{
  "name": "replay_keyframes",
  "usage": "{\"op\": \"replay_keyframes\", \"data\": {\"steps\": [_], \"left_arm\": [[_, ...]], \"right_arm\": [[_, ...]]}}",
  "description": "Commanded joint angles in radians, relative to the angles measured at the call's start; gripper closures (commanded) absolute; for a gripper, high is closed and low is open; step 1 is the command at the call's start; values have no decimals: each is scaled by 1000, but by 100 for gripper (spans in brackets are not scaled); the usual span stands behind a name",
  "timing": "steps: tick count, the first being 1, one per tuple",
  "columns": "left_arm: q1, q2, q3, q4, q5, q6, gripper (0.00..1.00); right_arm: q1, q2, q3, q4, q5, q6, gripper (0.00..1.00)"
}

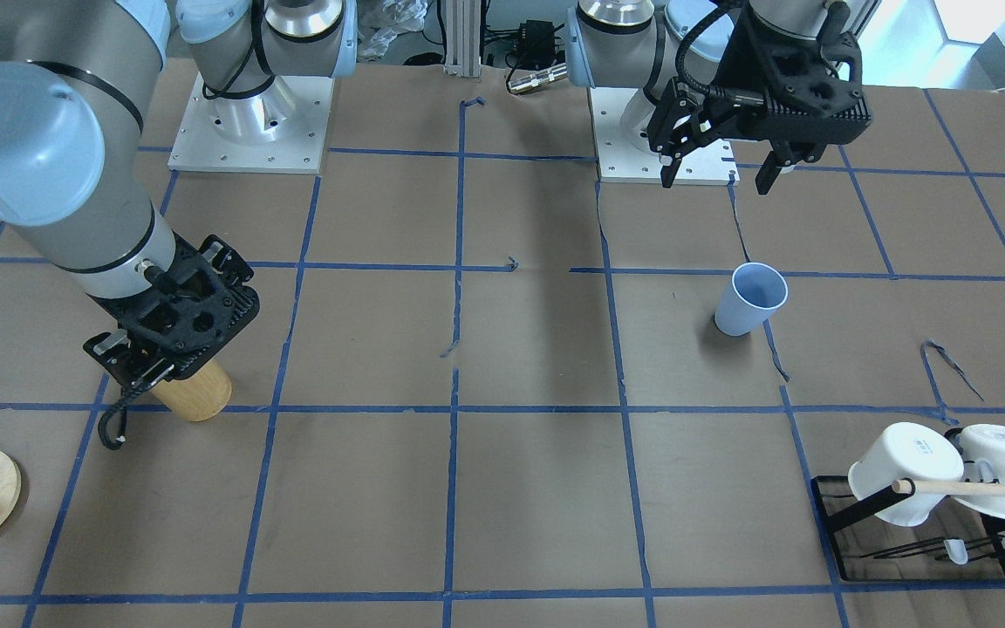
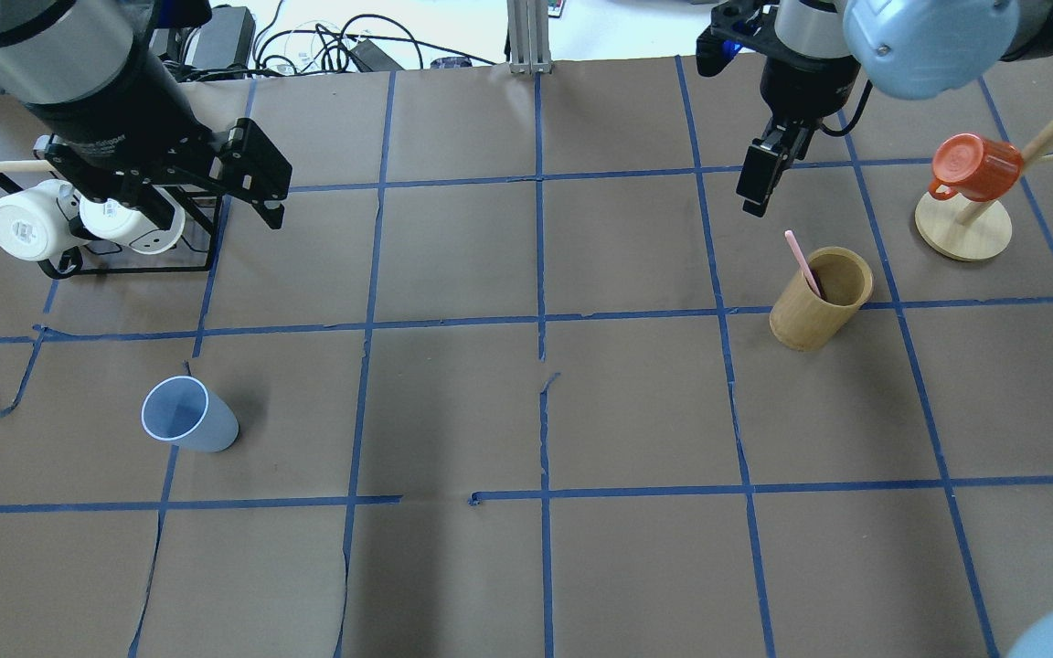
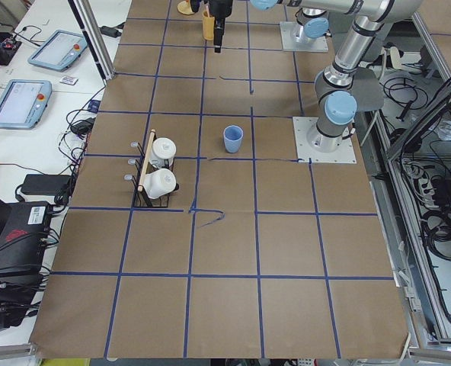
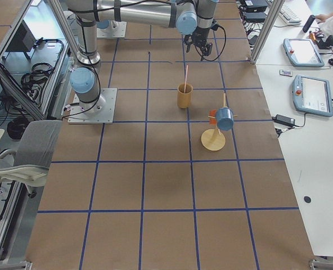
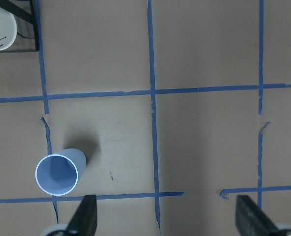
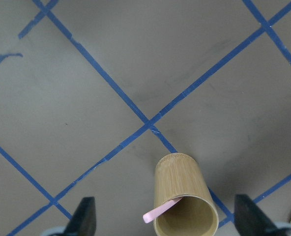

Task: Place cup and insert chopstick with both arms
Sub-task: 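Lower the left gripper to the blue cup while the right descends to the bamboo cup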

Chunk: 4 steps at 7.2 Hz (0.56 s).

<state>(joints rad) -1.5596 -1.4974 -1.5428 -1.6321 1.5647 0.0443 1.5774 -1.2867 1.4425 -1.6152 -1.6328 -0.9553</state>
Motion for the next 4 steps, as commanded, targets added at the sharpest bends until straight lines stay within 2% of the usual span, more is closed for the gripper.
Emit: {"op": "replay_keyframes", "data": {"steps": [1,3,4], "left_arm": [[21,-9,-72,-5,3,23,0],[53,-3,-289,110,14,67,0],[106,3,-377,139,12,119,0]], "right_arm": [[3,-2,89,-27,-36,-120,0],[24,-28,137,-31,-62,-231,0],[24,-37,156,-61,-114,-323,0]]}}
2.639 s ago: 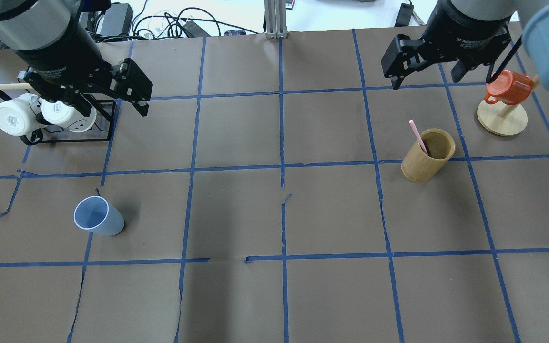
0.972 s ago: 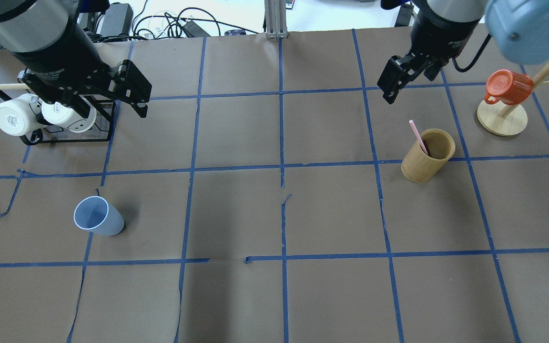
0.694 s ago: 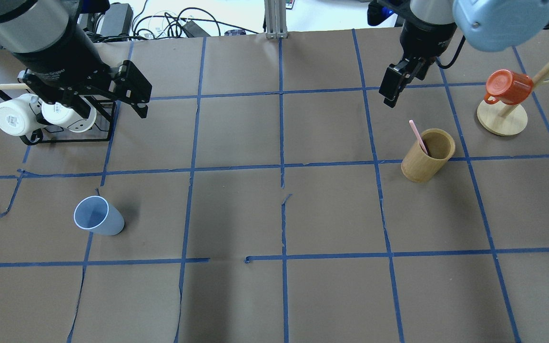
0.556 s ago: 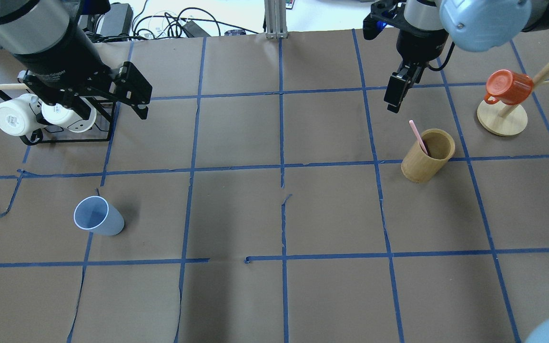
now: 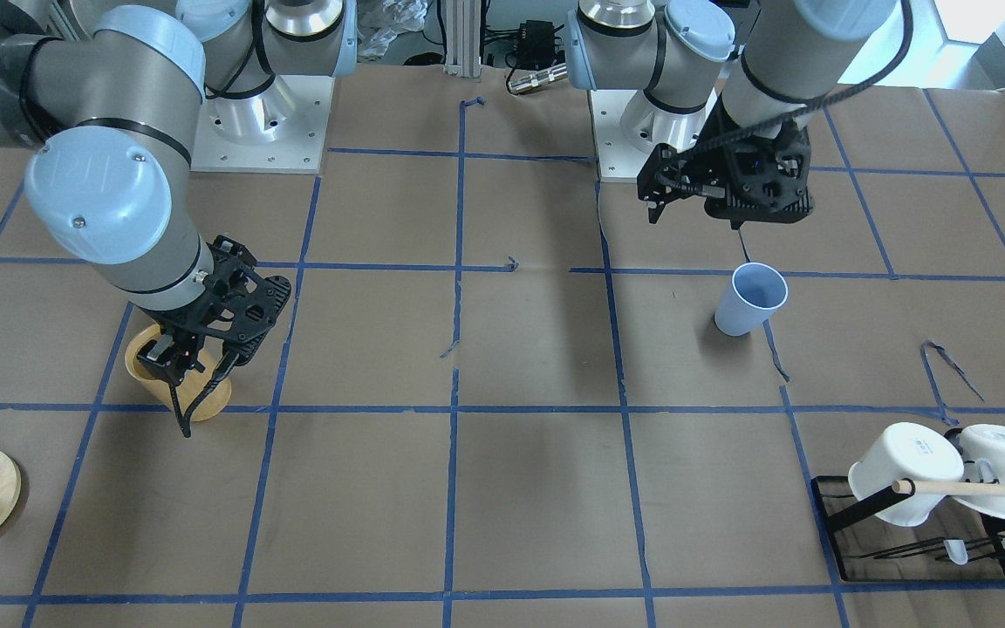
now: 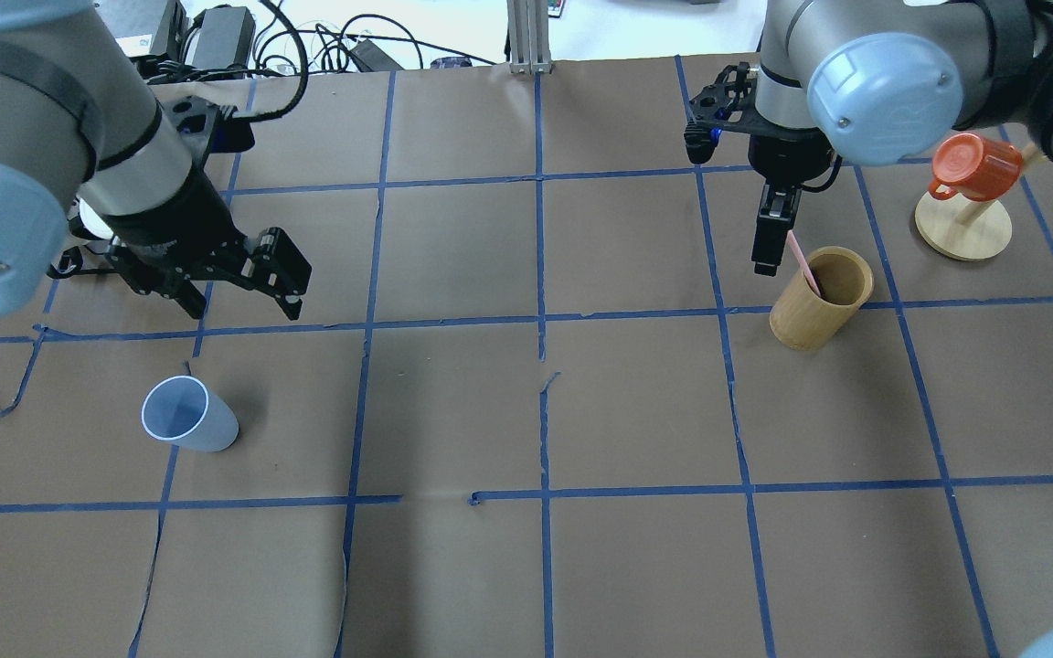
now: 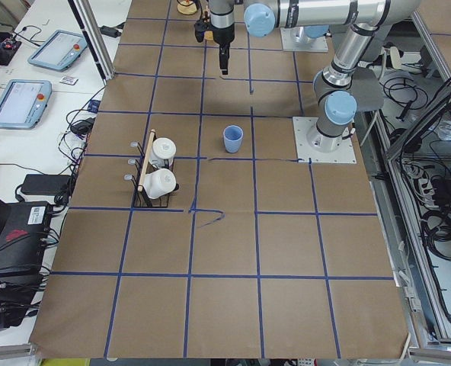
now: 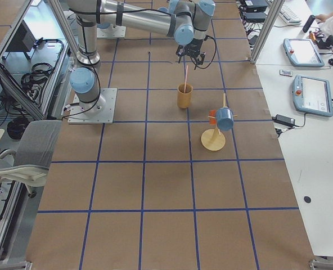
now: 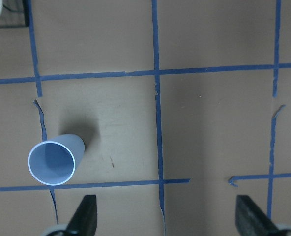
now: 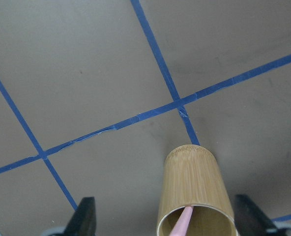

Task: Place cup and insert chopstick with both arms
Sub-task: 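Lower the left gripper to the blue cup while the right descends to the bamboo cup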

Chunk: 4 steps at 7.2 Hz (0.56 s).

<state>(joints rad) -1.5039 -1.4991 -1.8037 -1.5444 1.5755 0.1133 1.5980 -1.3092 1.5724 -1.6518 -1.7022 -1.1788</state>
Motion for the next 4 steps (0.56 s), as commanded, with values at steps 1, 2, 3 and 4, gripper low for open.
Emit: {"op": "replay_keyframes", "data": {"steps": [1,2,3,4], "left_arm": [[98,2,-179,100,29,110,0],[143,-4,-236,174,87,159,0],[187,-6,-279,273,89,233,0],[227,-15,-307,330,87,296,0]], "right_arm": [[5,-18,37,-19,-48,-101,0],[7,-16,40,-16,-50,-105,0],[19,-13,40,-17,-56,-111,0],[45,-4,44,-29,-82,-174,0]]}}
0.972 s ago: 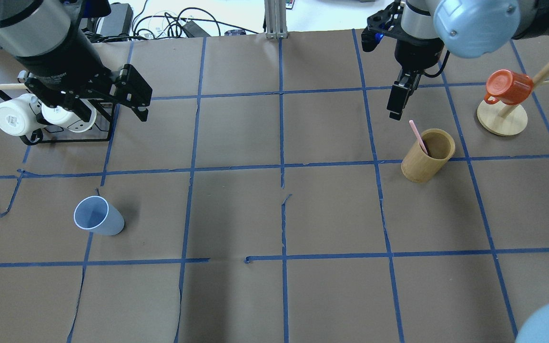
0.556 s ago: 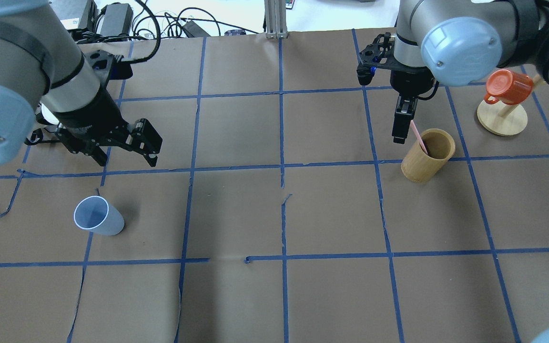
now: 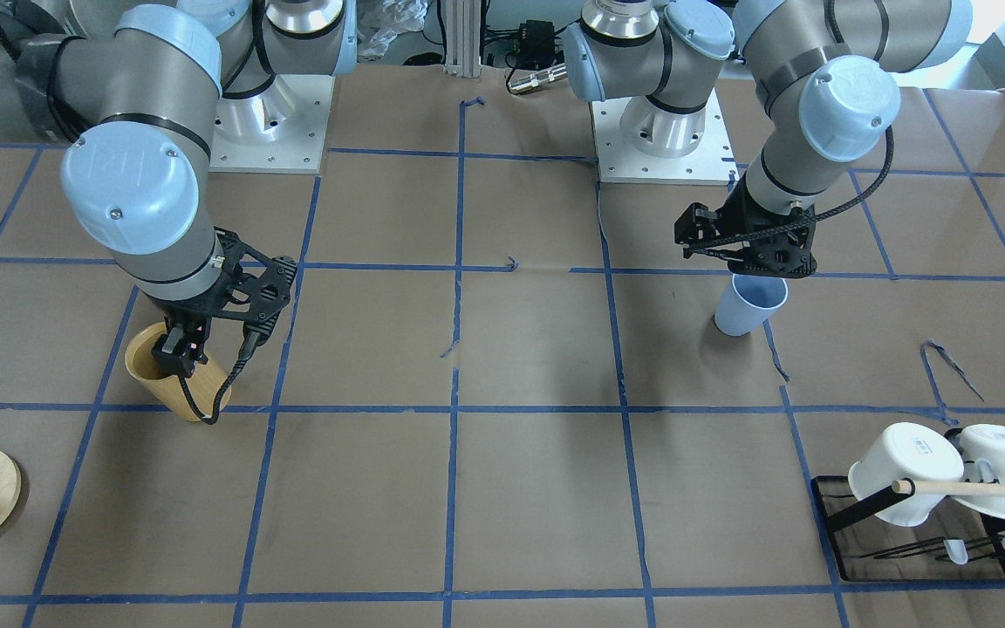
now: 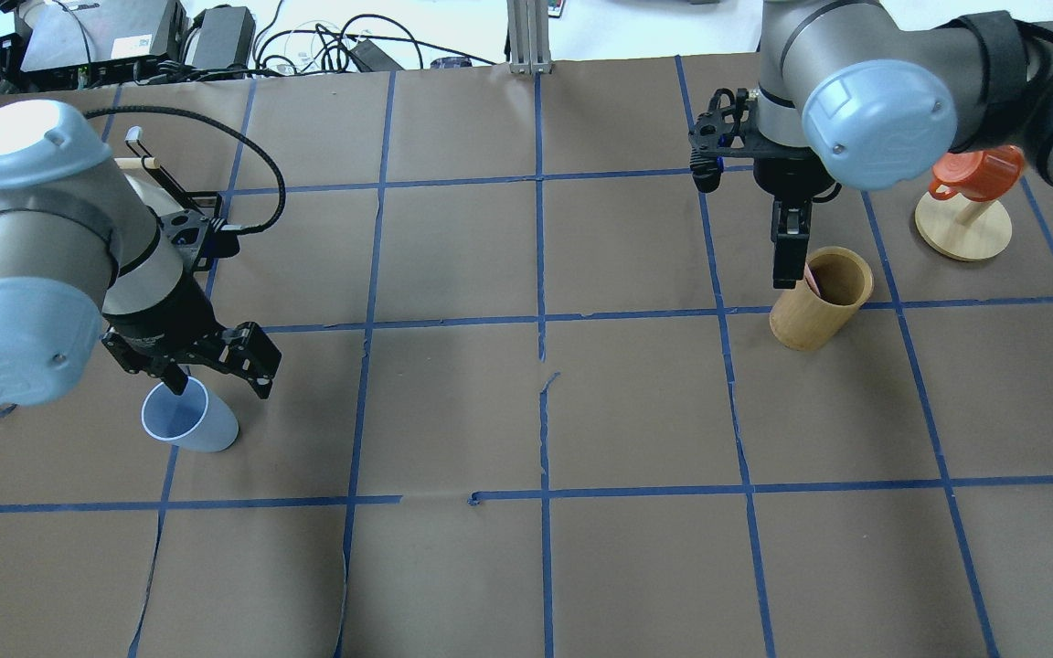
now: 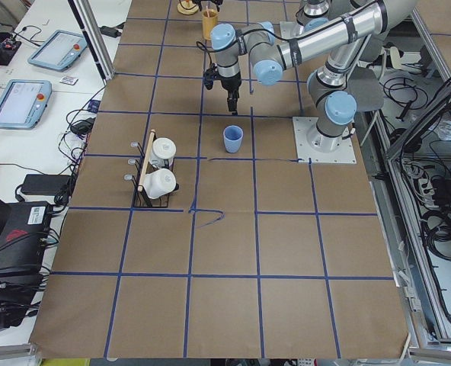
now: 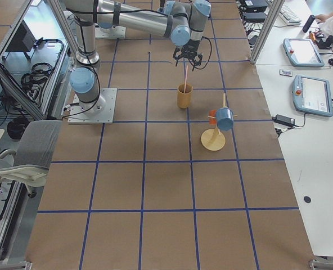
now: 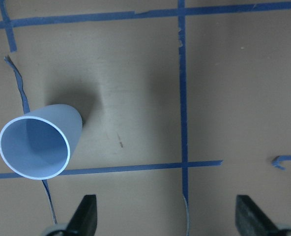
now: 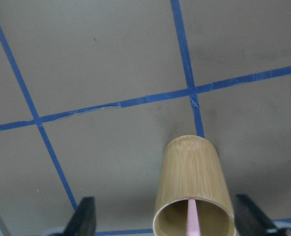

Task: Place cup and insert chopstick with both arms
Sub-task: 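Lower the left gripper to the blue cup while the right descends to the bamboo cup, then close the left gripper on the blue cup while the right grasps the pink chopstick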

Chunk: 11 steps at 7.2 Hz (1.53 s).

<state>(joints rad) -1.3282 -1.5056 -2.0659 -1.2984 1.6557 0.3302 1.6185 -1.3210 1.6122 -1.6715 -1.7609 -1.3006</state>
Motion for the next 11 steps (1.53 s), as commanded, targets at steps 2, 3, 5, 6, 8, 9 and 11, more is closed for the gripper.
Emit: {"op": "replay_keyframes", "data": {"steps": [2,3,5,6,8,9,11], "left_arm": [[63,-21,-86,148,6,82,6],[63,-40,-86,159,4,81,11],[63,-71,-86,160,1,79,59],[63,-79,-85,160,0,81,79],[63,-79,-77,162,0,79,100],[63,-74,-71,168,1,76,100],[47,-82,19,150,-7,5,100]], "right_arm": [[27,6,5,-10,-49,-86,0],[27,8,5,-11,-77,-86,0],[26,11,8,-45,-83,-118,0],[21,11,15,-57,-84,-143,0],[20,-1,85,-156,-80,-309,0],[20,-17,125,-180,-78,-324,1],[12,-30,132,-230,-71,-440,36]]}}
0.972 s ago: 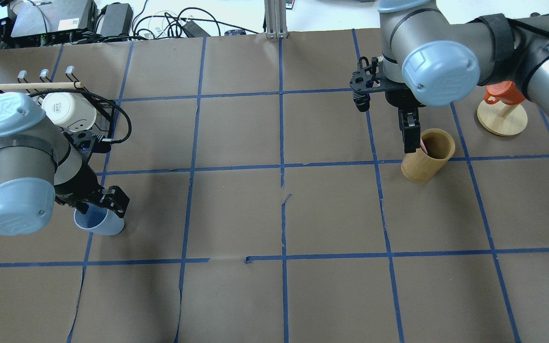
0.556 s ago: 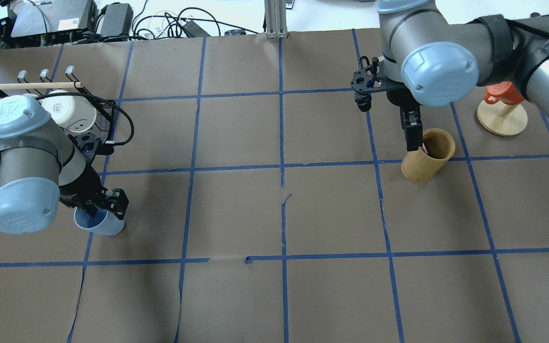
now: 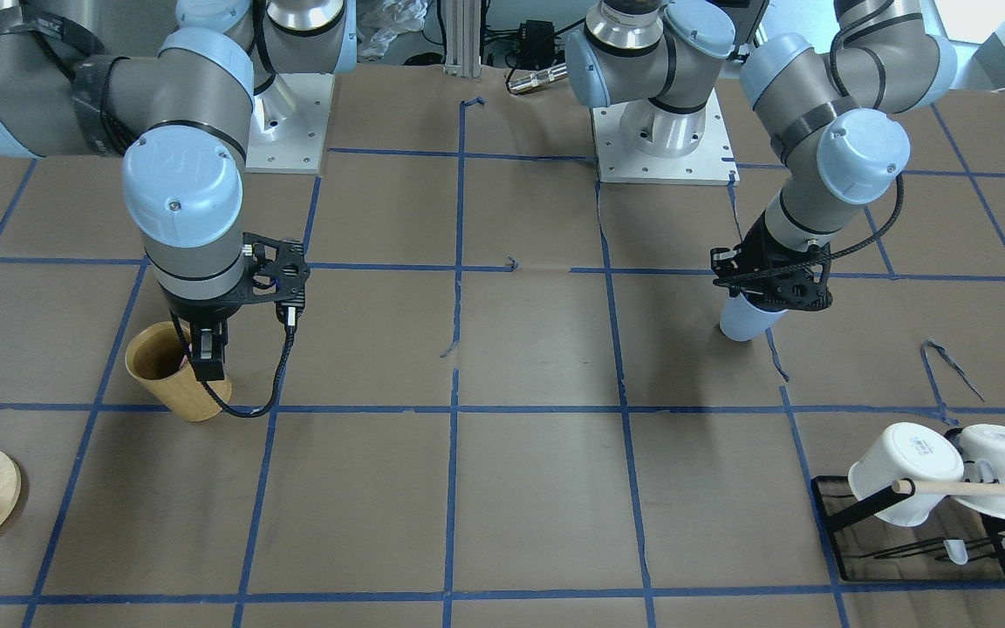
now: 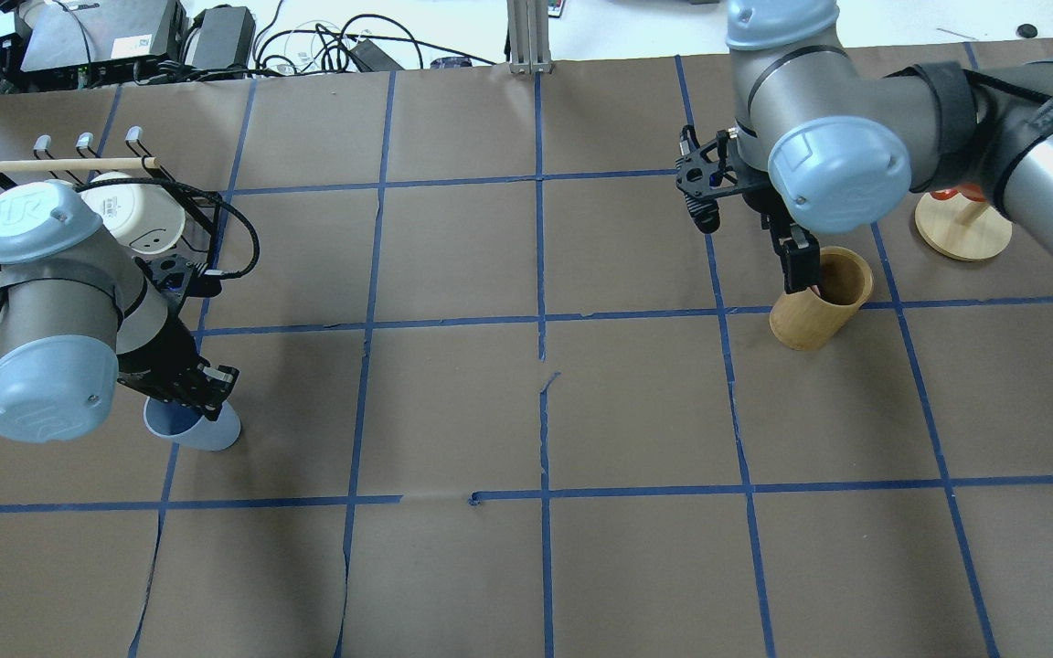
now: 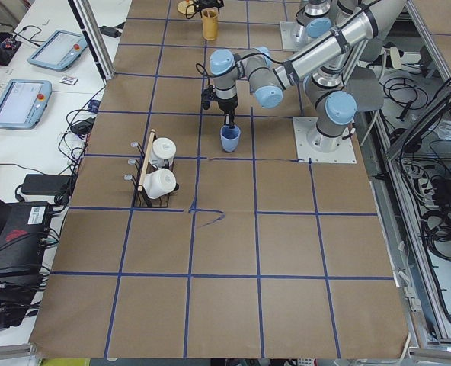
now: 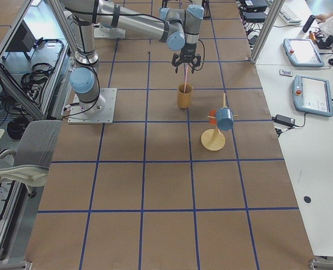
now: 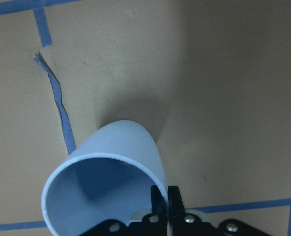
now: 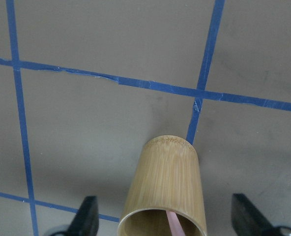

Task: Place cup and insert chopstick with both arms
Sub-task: 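Close the left gripper on the blue cup while the right grasps the pink chopstick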

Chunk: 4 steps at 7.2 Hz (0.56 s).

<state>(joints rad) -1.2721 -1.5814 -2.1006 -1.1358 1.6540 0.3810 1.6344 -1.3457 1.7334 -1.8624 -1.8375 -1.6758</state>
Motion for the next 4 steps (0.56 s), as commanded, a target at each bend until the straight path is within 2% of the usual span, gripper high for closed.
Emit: {"op": "replay_keyframes", "data": {"steps": [1,3,4], "left_arm": [[-27,-9,92,-41,-25,-98,100],[-116,-57,173,-47,-64,-274,100],[-175,-89,216,-50,-86,-383,100]], "right_arm": [[-7,-6,11,-41,9,-64,38],[-11,-7,11,-43,12,-65,38],[-11,-7,5,-50,12,-65,47]]}}
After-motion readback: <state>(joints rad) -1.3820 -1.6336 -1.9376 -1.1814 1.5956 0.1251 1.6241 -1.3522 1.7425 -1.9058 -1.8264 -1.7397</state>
